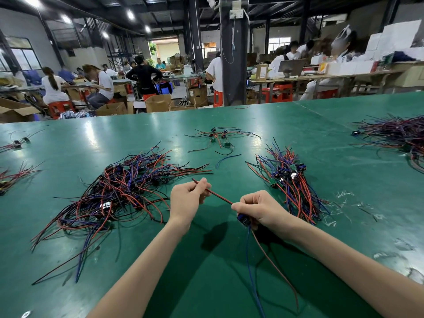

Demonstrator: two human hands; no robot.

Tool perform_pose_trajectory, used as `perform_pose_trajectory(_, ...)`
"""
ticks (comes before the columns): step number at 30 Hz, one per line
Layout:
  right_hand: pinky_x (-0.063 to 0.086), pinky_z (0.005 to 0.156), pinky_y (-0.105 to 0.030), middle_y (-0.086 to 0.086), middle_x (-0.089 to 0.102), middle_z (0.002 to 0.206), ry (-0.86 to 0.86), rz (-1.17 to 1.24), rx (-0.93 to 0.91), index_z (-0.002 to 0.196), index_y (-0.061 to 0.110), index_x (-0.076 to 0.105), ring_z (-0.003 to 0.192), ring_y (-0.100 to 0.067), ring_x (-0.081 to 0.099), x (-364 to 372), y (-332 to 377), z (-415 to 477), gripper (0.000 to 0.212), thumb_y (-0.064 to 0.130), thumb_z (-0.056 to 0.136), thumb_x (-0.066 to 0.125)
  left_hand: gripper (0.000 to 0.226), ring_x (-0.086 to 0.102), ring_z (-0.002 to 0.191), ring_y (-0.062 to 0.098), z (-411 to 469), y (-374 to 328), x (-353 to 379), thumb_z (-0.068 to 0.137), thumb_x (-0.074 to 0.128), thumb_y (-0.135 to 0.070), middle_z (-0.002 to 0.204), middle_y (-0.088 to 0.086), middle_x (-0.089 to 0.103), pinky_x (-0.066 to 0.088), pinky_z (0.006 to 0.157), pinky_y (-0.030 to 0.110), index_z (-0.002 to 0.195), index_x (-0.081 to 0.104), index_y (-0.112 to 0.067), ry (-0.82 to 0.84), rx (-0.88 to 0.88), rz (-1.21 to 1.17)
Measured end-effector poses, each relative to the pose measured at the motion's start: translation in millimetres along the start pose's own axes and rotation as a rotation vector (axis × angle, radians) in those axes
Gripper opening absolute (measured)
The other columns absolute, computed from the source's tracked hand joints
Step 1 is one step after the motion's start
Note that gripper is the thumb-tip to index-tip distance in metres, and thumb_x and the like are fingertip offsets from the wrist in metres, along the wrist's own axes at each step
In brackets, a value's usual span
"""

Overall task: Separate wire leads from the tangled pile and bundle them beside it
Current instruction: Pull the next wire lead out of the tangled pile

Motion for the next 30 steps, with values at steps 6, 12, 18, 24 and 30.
perform_pose_trajectory(6,0.032,0.036,-0.017,0.002,0.049,0.041,0.014,-0.003,-0.005,0.049,0.013,0.054,0.032,-0.008,0.038,-0.3,-3.2,0.7,0.041,0.009,0.089,0.063,0.037,0.052,0.044,0.003,2.3,3.4,-2.2,0.096,0.054,-0.025,0.05,-0.005,0.061,0.047,0.051,0.018,0.07,0.072,-0.007,0.052,-0.182,-0.179)
perform_pose_trajectory(12,0.032,0.036,-0.019,-0.005,0.049,0.048,0.024,-0.038,-0.009,0.049,0.015,0.055,0.035,-0.011,0.038,1.5,-6.4,1.1,0.041,0.01,0.088,0.063,0.036,0.056,0.05,0.005,3.9,7.1,-7.6,0.094,0.057,-0.029,0.059,-0.008,0.065,0.044,0.055,0.024,0.072,0.073,-0.006,-0.034,0.348,0.6)
perform_pose_trajectory(18,0.028,0.033,-0.016,0.003,0.047,0.04,0.014,-0.016,-0.02,0.05,0.013,0.053,0.03,-0.008,0.034,-0.6,-2.4,1.5,0.04,0.009,0.089,0.063,0.041,0.055,0.047,0.0,5.6,1.4,-3.8,0.097,0.052,-0.027,0.051,-0.007,0.064,0.041,0.047,0.012,0.064,0.072,-0.013,-0.024,-0.013,0.014)
perform_pose_trajectory(24,0.028,0.033,-0.016,0.001,0.047,0.042,0.018,0.003,-0.02,0.048,0.015,0.053,0.03,-0.008,0.033,-1.1,-2.2,0.3,0.042,0.009,0.089,0.063,0.042,0.045,0.047,0.007,4.6,0.7,-4.2,0.098,0.05,-0.028,0.051,-0.004,0.058,0.038,0.049,0.019,0.068,0.073,-0.01,0.071,-0.337,-0.324)
perform_pose_trajectory(30,0.026,0.033,-0.015,0.002,0.048,0.042,0.049,-0.019,-0.024,0.05,0.013,0.053,0.03,-0.007,0.034,-0.3,-5.4,-0.1,0.041,0.009,0.09,0.062,0.037,0.061,0.057,0.008,2.7,1.3,-9.7,0.097,0.053,-0.026,0.061,-0.005,0.067,0.048,0.059,0.026,0.069,0.072,-0.01,-0.033,0.215,0.473)
Point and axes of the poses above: each hand's wrist, its own z-axis towards the middle knuckle, its own x-axis out of the palm, y = z × x, the point moved 1 cm from there along z, towards the middle knuckle
